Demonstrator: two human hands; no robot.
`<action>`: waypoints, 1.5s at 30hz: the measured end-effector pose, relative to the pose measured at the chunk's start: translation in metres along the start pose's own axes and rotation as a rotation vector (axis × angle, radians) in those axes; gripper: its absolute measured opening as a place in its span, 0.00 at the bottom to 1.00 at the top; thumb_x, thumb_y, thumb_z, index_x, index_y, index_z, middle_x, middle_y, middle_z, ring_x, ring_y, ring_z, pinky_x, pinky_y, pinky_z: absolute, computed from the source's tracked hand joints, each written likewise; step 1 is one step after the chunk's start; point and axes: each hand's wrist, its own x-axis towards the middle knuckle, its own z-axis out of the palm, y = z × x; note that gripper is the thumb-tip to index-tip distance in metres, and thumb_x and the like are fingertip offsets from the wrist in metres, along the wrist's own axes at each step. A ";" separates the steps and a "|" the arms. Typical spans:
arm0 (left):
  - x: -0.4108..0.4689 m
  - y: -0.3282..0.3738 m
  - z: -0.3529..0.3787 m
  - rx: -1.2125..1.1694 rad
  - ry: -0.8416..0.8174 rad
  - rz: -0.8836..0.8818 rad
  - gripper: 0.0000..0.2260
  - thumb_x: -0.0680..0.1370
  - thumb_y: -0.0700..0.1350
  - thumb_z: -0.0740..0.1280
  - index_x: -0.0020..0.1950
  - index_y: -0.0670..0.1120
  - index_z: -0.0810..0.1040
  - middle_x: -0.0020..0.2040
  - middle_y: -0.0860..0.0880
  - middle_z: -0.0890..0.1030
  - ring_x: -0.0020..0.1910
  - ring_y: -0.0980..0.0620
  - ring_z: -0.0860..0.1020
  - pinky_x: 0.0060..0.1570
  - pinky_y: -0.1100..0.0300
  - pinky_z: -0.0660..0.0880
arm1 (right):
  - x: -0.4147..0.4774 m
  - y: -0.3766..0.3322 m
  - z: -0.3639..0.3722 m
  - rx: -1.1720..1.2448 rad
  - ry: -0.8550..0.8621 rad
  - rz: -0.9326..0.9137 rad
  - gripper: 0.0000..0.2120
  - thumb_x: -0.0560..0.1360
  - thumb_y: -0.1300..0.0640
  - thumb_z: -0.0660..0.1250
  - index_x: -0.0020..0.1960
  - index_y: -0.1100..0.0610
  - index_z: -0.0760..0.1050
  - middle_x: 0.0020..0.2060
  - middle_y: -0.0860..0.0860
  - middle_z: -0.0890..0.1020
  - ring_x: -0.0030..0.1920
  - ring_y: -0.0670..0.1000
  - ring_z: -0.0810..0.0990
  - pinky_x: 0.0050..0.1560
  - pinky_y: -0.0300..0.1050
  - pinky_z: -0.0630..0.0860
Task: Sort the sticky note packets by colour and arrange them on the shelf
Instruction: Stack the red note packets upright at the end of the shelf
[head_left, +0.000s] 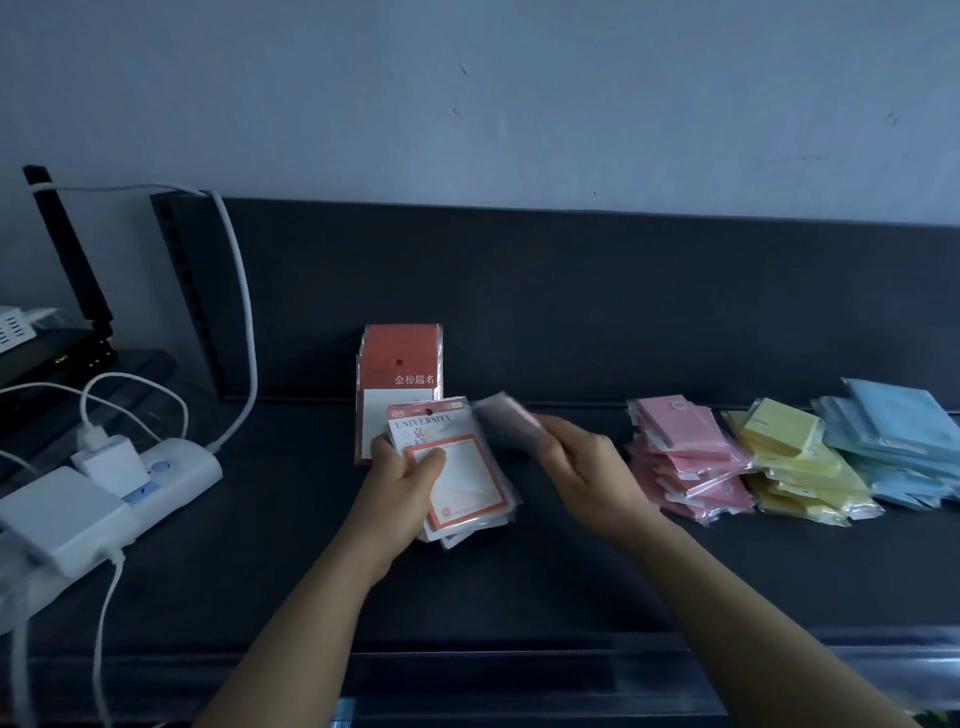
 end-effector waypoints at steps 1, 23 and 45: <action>0.001 0.000 0.003 -0.006 -0.011 -0.007 0.14 0.82 0.50 0.61 0.64 0.47 0.65 0.55 0.50 0.78 0.50 0.54 0.80 0.45 0.57 0.78 | -0.003 0.001 0.003 0.016 -0.054 -0.026 0.12 0.80 0.59 0.60 0.59 0.50 0.78 0.36 0.44 0.79 0.33 0.42 0.75 0.35 0.36 0.72; 0.006 0.006 0.017 0.195 -0.307 0.165 0.34 0.77 0.42 0.70 0.73 0.59 0.52 0.61 0.62 0.74 0.61 0.62 0.73 0.58 0.64 0.72 | -0.015 0.011 0.000 0.478 -0.069 0.252 0.24 0.74 0.70 0.66 0.66 0.53 0.68 0.57 0.48 0.81 0.58 0.45 0.80 0.62 0.51 0.76; 0.056 0.018 0.068 0.365 -0.070 0.261 0.29 0.79 0.39 0.66 0.75 0.49 0.55 0.71 0.51 0.67 0.69 0.53 0.68 0.60 0.64 0.64 | 0.040 0.027 -0.002 0.285 -0.015 0.311 0.32 0.76 0.68 0.62 0.74 0.51 0.54 0.62 0.43 0.74 0.62 0.43 0.73 0.65 0.43 0.70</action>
